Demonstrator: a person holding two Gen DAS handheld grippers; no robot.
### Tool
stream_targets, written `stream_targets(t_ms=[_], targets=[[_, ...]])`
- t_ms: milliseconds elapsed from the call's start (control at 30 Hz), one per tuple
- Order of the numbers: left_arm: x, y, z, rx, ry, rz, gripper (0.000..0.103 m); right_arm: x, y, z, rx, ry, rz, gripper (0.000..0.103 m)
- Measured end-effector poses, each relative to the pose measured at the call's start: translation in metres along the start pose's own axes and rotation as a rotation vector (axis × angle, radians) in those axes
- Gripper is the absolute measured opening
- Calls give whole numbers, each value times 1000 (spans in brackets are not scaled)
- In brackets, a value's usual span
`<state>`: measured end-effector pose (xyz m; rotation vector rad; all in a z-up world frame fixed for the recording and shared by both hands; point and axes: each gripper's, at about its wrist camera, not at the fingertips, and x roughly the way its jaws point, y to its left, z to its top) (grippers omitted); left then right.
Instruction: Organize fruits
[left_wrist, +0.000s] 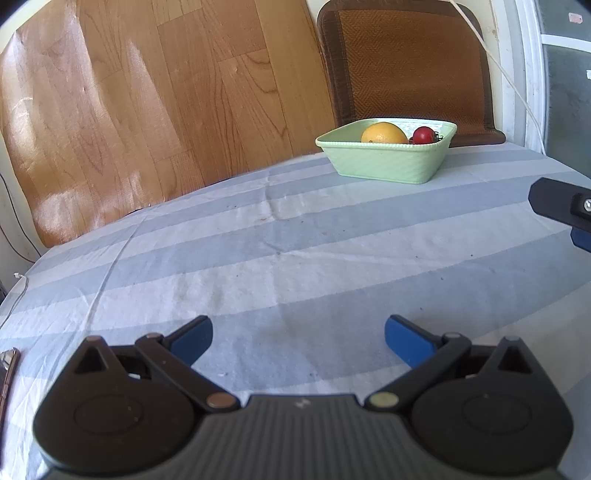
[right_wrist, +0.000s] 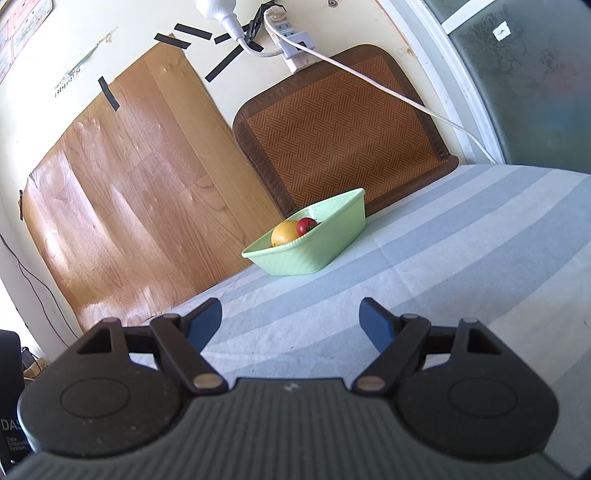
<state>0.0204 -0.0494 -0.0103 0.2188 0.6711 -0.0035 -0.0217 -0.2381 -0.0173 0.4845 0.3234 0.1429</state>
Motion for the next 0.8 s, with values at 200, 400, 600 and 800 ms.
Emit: stream_targets(t_ms=[200,400,600,800], targets=[[0,-1,0,6,-6,2,103,0,0,0,0,0,0,83],[-2,-2,0,13,-14,3,103,0,0,0,0,0,0,83],[-2,-3,-1,22,-15,2,103,0,0,0,-1,1,0,83],[-2,-3,-1,23,-15,-19,103,0,0,0,0,1,0,83]])
